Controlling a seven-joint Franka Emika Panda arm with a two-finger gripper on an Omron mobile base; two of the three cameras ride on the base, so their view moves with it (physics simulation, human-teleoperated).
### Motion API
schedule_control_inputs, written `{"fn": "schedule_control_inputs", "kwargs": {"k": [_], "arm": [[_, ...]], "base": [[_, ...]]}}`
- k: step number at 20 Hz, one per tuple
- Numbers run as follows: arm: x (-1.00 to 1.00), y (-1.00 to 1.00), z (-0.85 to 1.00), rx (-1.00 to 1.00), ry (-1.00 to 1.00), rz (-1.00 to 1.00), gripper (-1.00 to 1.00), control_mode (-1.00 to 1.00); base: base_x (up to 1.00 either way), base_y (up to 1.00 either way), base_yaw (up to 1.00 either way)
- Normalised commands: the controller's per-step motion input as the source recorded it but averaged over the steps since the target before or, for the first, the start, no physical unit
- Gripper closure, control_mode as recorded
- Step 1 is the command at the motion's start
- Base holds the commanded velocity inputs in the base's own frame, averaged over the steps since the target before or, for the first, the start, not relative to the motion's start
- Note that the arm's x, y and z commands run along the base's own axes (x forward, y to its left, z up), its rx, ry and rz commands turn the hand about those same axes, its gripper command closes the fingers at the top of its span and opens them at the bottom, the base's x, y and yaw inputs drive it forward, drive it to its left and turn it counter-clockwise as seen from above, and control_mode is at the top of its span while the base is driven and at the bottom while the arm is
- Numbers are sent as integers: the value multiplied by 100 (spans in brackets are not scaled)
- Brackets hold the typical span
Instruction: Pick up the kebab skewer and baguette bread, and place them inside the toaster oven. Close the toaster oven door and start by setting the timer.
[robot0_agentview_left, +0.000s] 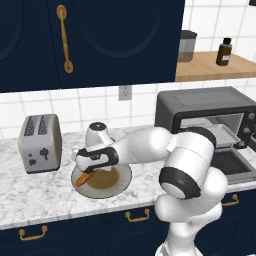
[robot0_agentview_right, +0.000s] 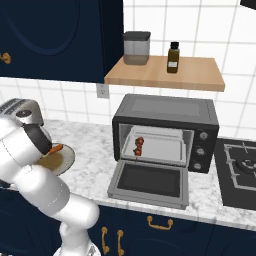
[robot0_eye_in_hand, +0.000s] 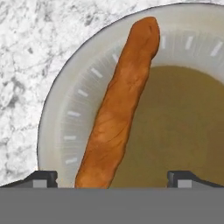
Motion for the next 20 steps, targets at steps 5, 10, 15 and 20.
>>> {"fn": "schedule_control_inputs", "kwargs": {"k": [5,10,15,20], "arm": [[18,9,-34,0,4,0,-100,-100],[18,7,-23,0,2,0,-100,-100],[2,3,-28,0,1,0,-100,-100],[0,0,-16,0,0,0,100,-100]], "base": [[0,0,0],[0,0,0],[0,0,0],[0,0,0]]}}
